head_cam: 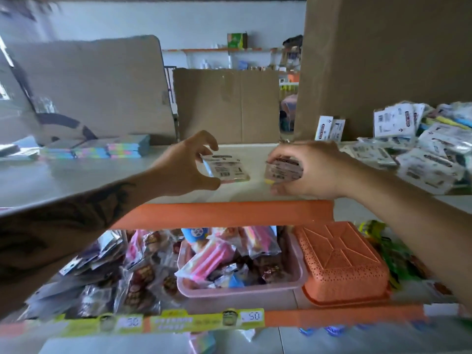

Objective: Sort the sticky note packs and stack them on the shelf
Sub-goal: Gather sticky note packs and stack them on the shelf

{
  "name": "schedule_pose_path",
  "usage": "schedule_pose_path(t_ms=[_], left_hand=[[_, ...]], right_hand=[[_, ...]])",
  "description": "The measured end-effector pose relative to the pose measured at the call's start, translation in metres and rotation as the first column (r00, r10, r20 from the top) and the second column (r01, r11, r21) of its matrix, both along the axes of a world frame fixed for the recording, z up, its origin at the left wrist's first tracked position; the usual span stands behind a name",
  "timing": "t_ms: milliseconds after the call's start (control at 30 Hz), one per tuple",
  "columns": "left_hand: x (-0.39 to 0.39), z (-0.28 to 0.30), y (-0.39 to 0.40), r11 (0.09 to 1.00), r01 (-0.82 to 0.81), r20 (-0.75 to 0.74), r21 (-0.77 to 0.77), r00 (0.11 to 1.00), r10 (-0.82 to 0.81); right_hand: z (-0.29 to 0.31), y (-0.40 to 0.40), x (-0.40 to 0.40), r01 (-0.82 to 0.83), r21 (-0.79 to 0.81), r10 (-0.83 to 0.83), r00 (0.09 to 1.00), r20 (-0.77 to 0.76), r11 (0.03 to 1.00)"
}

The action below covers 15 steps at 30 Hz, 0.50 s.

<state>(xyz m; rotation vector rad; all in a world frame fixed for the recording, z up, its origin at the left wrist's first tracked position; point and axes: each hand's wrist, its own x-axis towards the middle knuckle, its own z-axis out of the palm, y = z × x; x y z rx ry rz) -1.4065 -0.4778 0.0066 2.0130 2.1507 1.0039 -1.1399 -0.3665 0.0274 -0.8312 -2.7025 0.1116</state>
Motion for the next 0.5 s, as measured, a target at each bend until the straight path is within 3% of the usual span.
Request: schedule_pose_path(t_ms=[200,500], left_hand=[[-0.085,0.005,-0.036,0.999,0.016,0.037,0.046,0.999,-0.018],[-0.254,-0.008,-0.079,0.996,0.035,0.068,-0.087,0.997,-0.03]], right_hand=[[0.009,-0.025,-0.087,-0.054,0.037,0.052,0.997,0.065,0.998],[0.003,-0.056,-0.253,-0.105,-0.036,0.107,0.991,0.08,0.994]])
